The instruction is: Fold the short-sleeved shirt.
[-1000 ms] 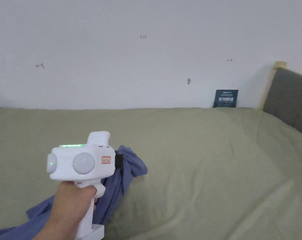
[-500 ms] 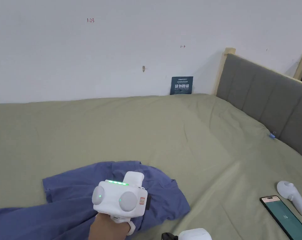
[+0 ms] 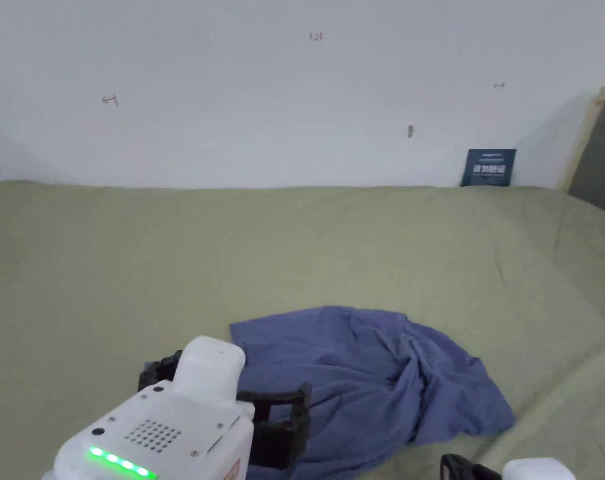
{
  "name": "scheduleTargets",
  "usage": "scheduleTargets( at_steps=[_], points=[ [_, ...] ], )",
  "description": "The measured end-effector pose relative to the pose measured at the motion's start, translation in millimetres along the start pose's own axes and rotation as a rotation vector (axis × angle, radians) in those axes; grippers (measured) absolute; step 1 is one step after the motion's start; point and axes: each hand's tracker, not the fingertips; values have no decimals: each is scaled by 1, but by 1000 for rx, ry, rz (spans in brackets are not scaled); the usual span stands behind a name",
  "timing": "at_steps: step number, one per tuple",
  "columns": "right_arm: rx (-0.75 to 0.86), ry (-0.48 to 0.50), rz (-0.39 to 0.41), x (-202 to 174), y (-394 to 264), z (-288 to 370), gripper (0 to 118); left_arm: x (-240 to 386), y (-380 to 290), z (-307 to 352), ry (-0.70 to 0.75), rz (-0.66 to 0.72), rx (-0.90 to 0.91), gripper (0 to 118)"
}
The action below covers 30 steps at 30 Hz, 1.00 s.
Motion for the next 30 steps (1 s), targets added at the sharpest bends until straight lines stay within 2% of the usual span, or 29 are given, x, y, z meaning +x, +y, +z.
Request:
scheduleTargets(
  at_steps=[1, 2, 3, 4, 5, 8, 12, 17, 18, 20, 21, 23, 26, 28, 30],
  points=[
    [7, 5, 3, -4, 0, 1, 4, -11, -11, 14, 23, 28, -14, 106],
    [19, 6, 10, -9, -1, 2, 4, -24, -24, 29, 29, 52, -29, 87],
    [43, 0, 19, -14, -3, 5, 4, -35, -35, 42, 77, 53, -43, 48],
    [58, 8, 23, -16, -4, 7, 4, -38, -40, 39, 121, 41, -67, 17],
    [65, 24, 28, -19, -4, 9, 4, -47, -45, 40, 158, 39, -101, 7],
    [85, 22, 50, -26, -7, 11, 4, -72, -49, 24, 126, 107, -162, 5],
    [76, 28, 54, -25, -8, 10, 4, -101, -45, -29, 139, 83, -227, 0],
    [64, 9, 59, -19, -9, 7, 4, -145, -38, -137, 176, 55, -365, 0],
    [58, 7, 56, -18, -8, 6, 4, -151, -38, -158, 197, 48, -355, 16],
    [60, 2, 50, -14, -9, 6, 4, -164, -40, -196, 228, 30, -406, 64],
    [58, -3, 50, -13, -8, 5, 4, -169, -41, -212, 234, 24, -437, 64],
    [55, -13, 47, -9, -7, 3, 4, -178, -47, -241, 264, 24, -502, 80],
    [43, -24, 41, -4, -6, 0, 4, -187, -57, -268, 281, 51, -539, 82],
    [40, -33, 40, 0, -6, -1, 4, -195, -58, -270, 268, 155, -481, 90],
    [31, -40, 30, 3, -6, -2, 4, -192, -55, -272, 258, 148, -516, 88]
  ],
)
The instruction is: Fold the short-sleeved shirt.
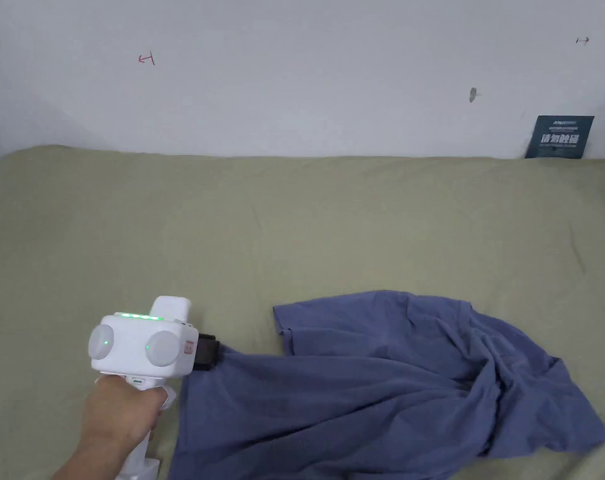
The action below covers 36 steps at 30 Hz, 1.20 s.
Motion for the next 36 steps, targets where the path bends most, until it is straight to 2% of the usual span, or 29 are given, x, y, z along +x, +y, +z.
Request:
scheduleTargets(
  at_steps=[1, 2, 4, 5, 6, 9, 13, 16, 19, 20, 21, 22, 23, 24, 25, 28, 31, 32, 34, 35, 36],
  points=[
    [-8, -3, -9, 1, 0, -1, 4, 1, -1, 4, 4, -22, 3, 81],
    [-14, -5, -19, 3, 1, -3, 4, 4, -1, 10, -8, -40, -2, 70],
    [-23, -5, -35, 5, 2, -5, 4, 12, -3, 20, -45, -50, 5, 16],
    [-34, -7, -37, 5, 3, -7, 4, 17, -3, 24, -47, -64, 3, 4],
    [-39, -9, -38, 6, 4, -8, 4, 16, -8, 29, -4, -100, 29, 4],
    [-62, -12, -40, 8, 9, -11, 4, 15, -9, 44, -82, -49, 68, 3],
    [-95, -27, -45, 26, 24, -21, 4, 18, -9, 79, -102, -79, 120, 3],
    [-146, -82, -10, 59, 36, -54, 4, 17, -9, 100, -123, -83, 146, 3],
    [-182, -151, 5, 108, 42, -107, 6, 18, -10, 106, -144, -81, 157, 3],
    [-220, -185, 14, 124, 45, -129, 20, 18, -11, 108, -145, -82, 155, 3],
    [-275, -199, 5, 139, 47, -151, 20, 22, -13, 112, -148, -81, 154, 3],
    [-302, -215, -3, 152, 47, -168, 30, 22, -14, 114, -151, -75, 160, 3],
    [-339, -216, -20, 165, 45, -187, 52, 22, -14, 116, -159, -74, 159, 3],
    [-412, -191, -33, 176, 41, -206, 92, 23, -14, 116, -159, -73, 155, 3],
    [-436, -198, -56, 183, 36, -218, 100, 26, -15, 119, -157, -73, 156, 3],
    [-504, -241, -46, 188, 18, -247, 97, 27, -15, 122, -155, -62, 149, 3],
    [-536, -240, -60, 187, 3, -264, 96, 26, -13, 120, -152, -54, 145, 3],
    [-574, -226, -51, 185, 1, -266, 90, 27, -13, 120, -149, -53, 141, 3],
    [-533, -197, -42, 179, 4, -261, 67, 19, -11, 114, -140, -43, 144, 3],
    [-508, -194, -27, 174, 9, -260, 42, 17, -11, 113, -147, -33, 143, 3],
    [-509, -180, -19, 169, 13, -260, 7, 17, -12, 112, -149, -20, 134, 3]
  ],
)
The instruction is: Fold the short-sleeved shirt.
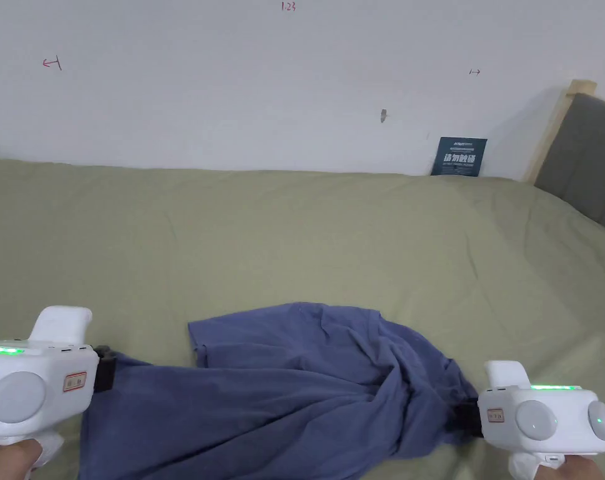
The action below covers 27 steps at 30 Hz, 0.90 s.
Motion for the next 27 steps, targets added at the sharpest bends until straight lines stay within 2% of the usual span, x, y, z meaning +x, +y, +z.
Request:
scheduleTargets(
  at_steps=[1, 4, 5, 7, 10, 21, 27],
  points=[
    [0, 6, 21, -5, 4, 3, 7, 0, -2, 0, 2, 10, -11, 3],
    [1, 42, -16, -13, 14, 21, 7, -3, -7, 1, 7, 31, -34, 3],
    [34, 30, -21, -17, 17, 32, 7, -8, -8, 1, 14, 36, -35, 3],
    [91, 65, -49, -14, 33, 57, 7, -16, -6, 13, 27, 42, -17, 3],
    [173, 72, -27, -14, 57, 98, 7, -27, 8, 43, 45, 27, 28, 3],
    [449, 148, -27, -27, 170, 235, 7, -71, 108, 159, 141, 37, 245, 2],
    [606, 142, -22, -36, 223, 301, 7, -90, 168, 214, 161, 72, 360, 2]
  ],
)
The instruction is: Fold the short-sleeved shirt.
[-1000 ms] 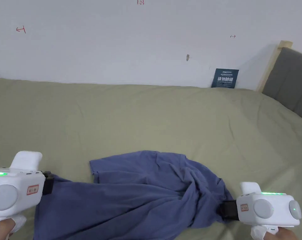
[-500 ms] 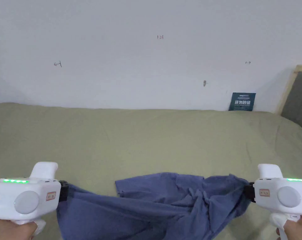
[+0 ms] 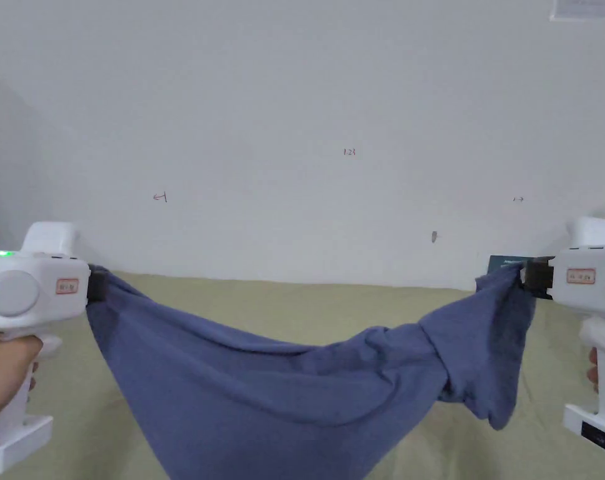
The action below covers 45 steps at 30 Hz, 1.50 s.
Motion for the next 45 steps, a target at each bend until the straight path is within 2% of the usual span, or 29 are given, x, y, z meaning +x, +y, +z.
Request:
scheduleTargets(
  at_steps=[5, 11, 14, 17, 23, 25, 27, 31, 34, 36, 38, 40, 42, 45],
  points=[
    [100, 11, -67, -5, 69, -3, 7, -8, 64, 4, 4, 50, 92, 2],
    [166, -11, -26, -21, 130, -17, 7, -10, 125, -14, 36, 57, 142, 2],
    [177, -31, -3, -26, 146, -29, 7, -11, 137, -28, 64, 47, 149, 2],
    [171, -44, -16, -25, 142, -49, 7, -11, 130, -49, 77, 58, 133, 2],
    [47, -115, -40, -18, 67, -101, 7, -6, 61, -99, 76, 132, 28, 2],
    [39, -115, -61, -14, 45, -107, 7, -2, 38, -107, 109, 148, 9, 2],
    [16, -107, -91, -8, 27, -107, 7, -1, 22, -107, 82, 169, -2, 2],
    [19, -93, -92, 2, 1, -78, 7, 2, 0, -83, 47, 131, -9, 2],
    [28, -38, -116, 16, -28, -42, 7, -4, -25, -50, 6, 121, -18, 2],
    [16, -20, -97, 25, -55, -16, 7, -7, -51, -24, -6, 106, -15, 2],
    [-17, -7, -36, 30, -92, 13, 7, -15, -83, -2, -31, 105, -47, 2],
    [-60, 23, -9, 36, -131, 38, 7, -22, -122, 20, -32, 105, -84, 2],
    [-109, 23, -29, 40, -181, 64, 7, -29, -169, 40, -38, 74, -157, 2],
    [-265, 18, -20, 44, -263, 82, 7, -36, -238, 55, -23, 56, -288, 2]
  ],
)
